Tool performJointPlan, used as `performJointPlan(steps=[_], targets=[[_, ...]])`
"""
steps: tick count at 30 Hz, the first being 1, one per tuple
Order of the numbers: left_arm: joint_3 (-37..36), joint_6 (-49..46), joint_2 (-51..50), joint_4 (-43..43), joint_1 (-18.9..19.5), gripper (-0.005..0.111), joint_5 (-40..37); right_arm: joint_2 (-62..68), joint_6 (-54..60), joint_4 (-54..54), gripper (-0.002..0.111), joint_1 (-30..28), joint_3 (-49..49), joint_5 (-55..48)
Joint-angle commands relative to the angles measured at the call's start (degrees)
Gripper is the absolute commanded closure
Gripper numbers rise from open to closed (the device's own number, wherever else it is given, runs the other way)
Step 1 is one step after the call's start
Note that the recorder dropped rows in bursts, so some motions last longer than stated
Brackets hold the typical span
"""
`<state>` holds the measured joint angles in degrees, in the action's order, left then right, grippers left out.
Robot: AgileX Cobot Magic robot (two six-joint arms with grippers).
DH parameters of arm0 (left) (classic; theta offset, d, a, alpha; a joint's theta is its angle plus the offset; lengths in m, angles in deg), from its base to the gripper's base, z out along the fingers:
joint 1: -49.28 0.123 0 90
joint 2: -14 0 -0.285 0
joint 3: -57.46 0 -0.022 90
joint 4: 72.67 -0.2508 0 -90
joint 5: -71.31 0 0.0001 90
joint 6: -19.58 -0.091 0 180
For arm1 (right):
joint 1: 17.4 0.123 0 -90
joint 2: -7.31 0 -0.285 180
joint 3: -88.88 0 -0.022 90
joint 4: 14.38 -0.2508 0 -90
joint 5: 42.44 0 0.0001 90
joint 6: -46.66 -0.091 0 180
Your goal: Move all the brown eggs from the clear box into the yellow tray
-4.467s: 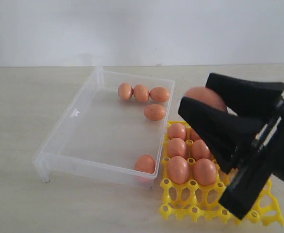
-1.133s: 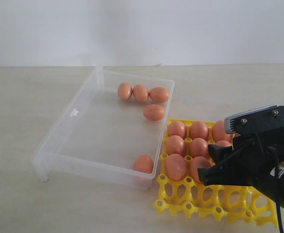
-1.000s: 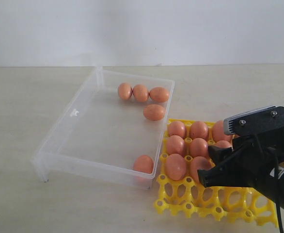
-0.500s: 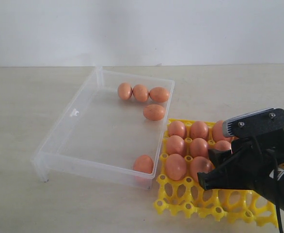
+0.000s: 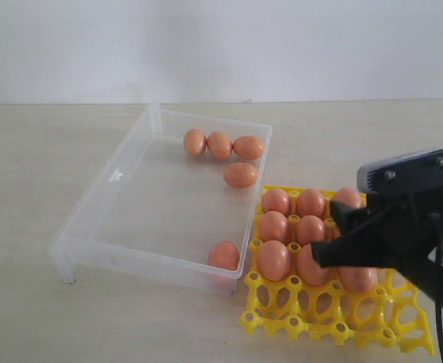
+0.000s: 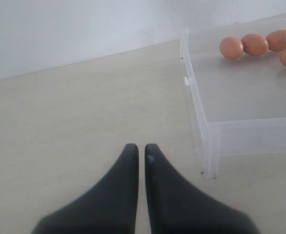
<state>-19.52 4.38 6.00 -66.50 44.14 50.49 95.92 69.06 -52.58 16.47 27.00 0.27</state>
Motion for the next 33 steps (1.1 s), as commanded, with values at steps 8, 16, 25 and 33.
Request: performJointPlan(steps=[8,16,25,33], targets=[[-0.2,0.6,0.2,0.0,0.2,0.103,0.2,-16.0,1.0,-3.2,0.104,0.0,1.0,-24.2],[-0.2,0.6,0.2,0.0,0.2,0.103,0.2,-19.6,-0.7,-2.8,0.108,0.0,1.4,-39.3],[-0.2,0.6,0.2,0.0,0.2,0.103,0.2,-19.6,2.2,3.6,0.109,-0.2,-1.7,-42.1],[-0.2,0.6,0.2,0.0,0.2,0.103,0.2,-19.4,5.5,-3.5,0.109,-0.2,-4.7,-23.5]])
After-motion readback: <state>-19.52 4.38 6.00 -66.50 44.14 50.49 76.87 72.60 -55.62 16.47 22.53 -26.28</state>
